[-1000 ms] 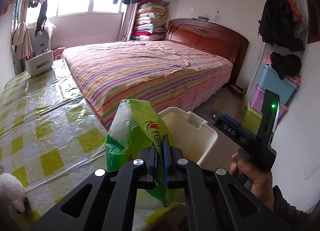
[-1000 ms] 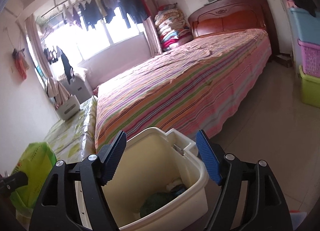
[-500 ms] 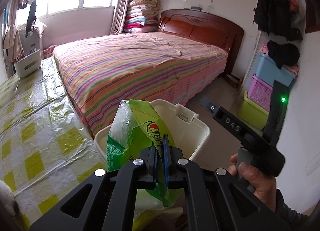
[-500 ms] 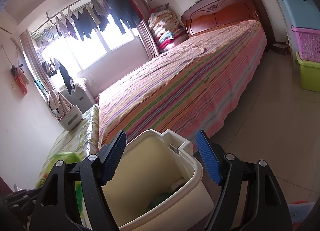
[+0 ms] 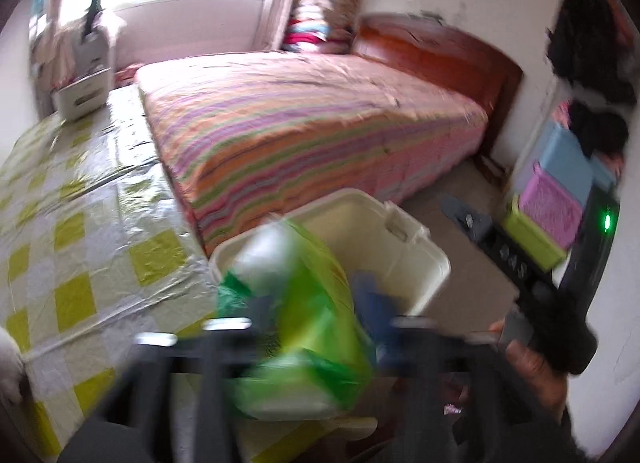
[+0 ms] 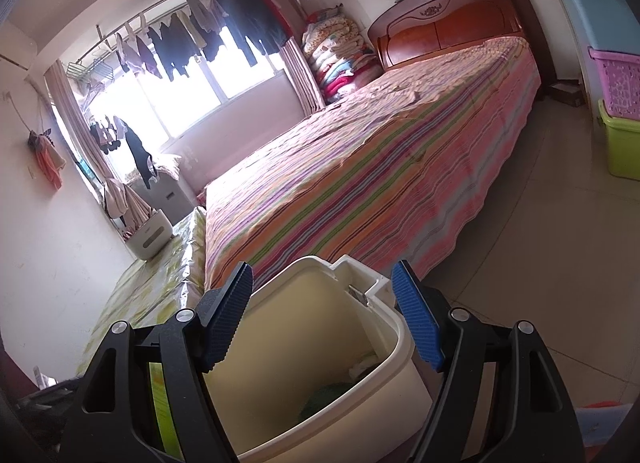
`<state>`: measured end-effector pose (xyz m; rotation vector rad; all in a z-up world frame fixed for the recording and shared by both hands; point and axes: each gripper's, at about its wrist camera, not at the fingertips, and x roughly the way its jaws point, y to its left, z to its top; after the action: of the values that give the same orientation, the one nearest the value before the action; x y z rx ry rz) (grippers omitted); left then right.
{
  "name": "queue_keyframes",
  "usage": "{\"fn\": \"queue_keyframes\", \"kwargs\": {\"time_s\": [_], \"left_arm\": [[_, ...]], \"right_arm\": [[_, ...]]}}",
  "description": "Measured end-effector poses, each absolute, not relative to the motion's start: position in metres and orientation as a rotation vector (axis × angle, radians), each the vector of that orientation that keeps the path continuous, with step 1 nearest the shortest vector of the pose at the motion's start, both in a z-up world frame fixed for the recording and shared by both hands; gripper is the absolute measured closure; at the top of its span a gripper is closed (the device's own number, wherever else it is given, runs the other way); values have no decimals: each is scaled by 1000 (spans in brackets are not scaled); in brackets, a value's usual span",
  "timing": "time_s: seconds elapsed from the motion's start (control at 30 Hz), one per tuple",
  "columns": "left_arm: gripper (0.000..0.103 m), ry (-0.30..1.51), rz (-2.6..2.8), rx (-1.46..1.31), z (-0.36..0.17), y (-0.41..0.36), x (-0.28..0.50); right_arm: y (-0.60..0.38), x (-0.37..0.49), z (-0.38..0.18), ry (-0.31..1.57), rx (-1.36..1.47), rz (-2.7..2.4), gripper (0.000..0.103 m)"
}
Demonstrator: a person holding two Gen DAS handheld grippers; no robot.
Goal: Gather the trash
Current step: 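Lower the green wipes pack into the cream bin and open the left gripper, then move both grippers back to the white plush toy and medicine box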
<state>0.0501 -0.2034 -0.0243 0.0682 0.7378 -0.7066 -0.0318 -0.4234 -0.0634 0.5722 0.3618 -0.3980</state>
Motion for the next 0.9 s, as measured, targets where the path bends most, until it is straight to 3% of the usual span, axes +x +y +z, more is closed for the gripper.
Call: {"fn": "queue_keyframes", "kwargs": {"time_s": [0.13, 0.9], "left_arm": [[19, 635, -653, 8, -10, -186, 46], [18, 536, -494, -155, 38, -88, 78]], "right_arm": [[-422, -31, -64, 362, 572, -396, 32], [-407, -21, -57, 363, 558, -352, 32]]}}
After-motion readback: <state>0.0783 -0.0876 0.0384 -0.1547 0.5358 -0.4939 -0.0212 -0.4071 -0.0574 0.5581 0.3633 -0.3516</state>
